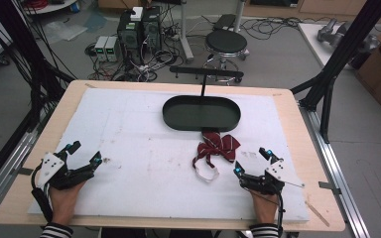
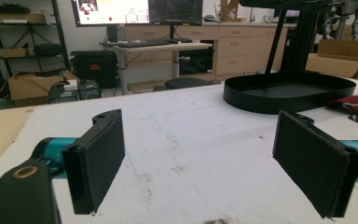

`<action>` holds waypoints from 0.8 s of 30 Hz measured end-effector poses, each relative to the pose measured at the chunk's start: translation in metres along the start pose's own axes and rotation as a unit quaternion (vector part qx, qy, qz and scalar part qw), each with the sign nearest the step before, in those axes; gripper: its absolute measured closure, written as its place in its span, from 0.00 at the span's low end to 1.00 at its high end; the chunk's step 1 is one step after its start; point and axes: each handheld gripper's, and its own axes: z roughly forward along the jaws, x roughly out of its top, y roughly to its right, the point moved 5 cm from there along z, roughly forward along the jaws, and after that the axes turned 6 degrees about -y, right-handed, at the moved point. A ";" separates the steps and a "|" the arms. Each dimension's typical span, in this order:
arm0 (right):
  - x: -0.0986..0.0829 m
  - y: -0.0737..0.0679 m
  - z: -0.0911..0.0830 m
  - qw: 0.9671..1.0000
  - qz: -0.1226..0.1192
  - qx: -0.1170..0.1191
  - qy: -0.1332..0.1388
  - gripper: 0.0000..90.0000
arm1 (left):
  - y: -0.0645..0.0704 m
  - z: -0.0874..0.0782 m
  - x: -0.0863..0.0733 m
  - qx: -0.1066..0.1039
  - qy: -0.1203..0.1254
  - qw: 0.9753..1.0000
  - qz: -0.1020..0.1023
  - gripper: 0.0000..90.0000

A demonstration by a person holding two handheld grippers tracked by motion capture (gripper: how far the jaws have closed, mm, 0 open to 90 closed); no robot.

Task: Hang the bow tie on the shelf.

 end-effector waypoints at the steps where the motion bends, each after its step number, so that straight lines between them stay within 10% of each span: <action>1: 0.000 0.000 0.000 1.000 0.000 0.000 0.000 0.03 | 0.000 0.000 0.000 0.000 0.000 1.000 0.000 0.19; 24: 0.000 0.001 0.000 1.000 0.002 0.002 0.001 0.03 | 0.001 0.001 0.000 -0.006 -0.006 1.000 0.005 0.20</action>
